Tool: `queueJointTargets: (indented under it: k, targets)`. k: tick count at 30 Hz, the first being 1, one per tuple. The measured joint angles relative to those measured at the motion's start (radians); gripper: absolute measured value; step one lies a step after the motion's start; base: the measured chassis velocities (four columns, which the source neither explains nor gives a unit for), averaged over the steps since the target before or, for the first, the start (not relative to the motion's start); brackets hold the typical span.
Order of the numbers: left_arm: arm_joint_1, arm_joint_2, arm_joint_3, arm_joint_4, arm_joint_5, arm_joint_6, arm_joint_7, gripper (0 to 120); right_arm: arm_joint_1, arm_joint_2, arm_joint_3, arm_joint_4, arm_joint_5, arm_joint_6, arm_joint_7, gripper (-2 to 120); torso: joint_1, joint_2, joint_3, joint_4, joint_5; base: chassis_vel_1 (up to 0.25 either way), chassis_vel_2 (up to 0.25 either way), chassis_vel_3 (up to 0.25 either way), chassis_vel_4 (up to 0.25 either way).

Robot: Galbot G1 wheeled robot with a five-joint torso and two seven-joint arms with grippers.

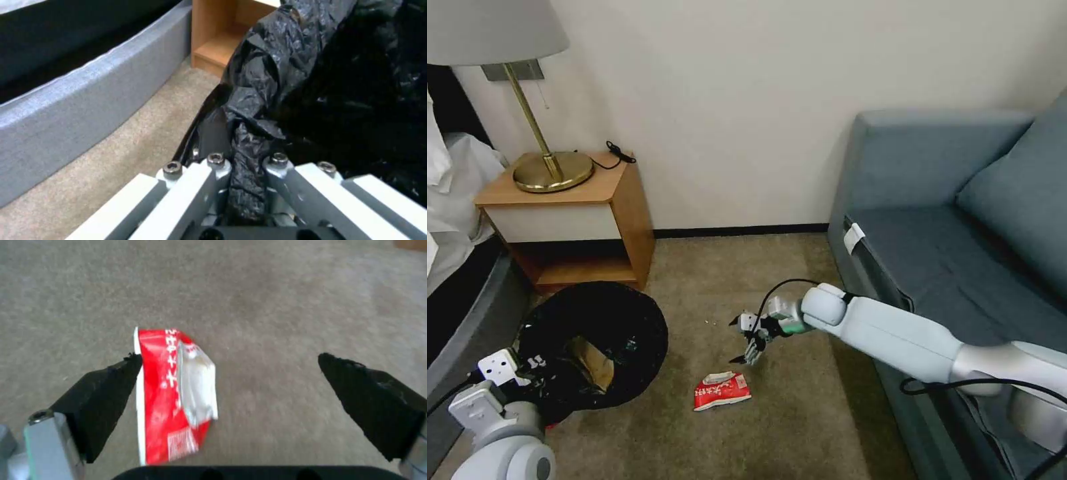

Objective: Pick up the trash bin, then pick up the garbage on the floor and place it into the trash bin.

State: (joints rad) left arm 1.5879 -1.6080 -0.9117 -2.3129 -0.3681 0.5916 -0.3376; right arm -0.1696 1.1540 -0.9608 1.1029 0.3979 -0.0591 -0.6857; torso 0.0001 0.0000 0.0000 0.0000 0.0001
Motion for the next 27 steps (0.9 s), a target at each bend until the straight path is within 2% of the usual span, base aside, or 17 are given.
queueJointTargets:
  k: [4,12,25,27]
  targets:
    - [0.002,0.000,-0.016,0.000,-0.007,-0.002,0.000,3,0.004,0.082,-0.074,-0.076,-0.003,0.012,0.029,100,0.000,0.000,0.000,0.0003,-0.0002,0.000,0.000,0.000,0.000]
    - [0.005,0.000,-0.018,-0.001,-0.011,-0.004,0.001,3,-0.006,0.142,-0.106,-0.166,-0.037,0.036,0.043,100,0.000,0.000,0.000,0.0001,-0.0003,0.000,0.000,0.000,0.000]
    - [0.012,0.000,-0.031,-0.006,-0.021,-0.007,0.001,3,-0.046,0.171,-0.115,-0.248,-0.076,0.069,0.052,97,0.000,0.000,0.000,-0.0001,-0.0001,0.000,0.000,0.000,0.000]
    - [0.014,0.000,-0.030,-0.006,-0.021,-0.007,0.001,3,-0.054,0.186,-0.110,-0.295,-0.100,0.092,0.052,97,0.000,0.000,0.000,0.0000,-0.0001,0.000,0.000,0.000,0.000]
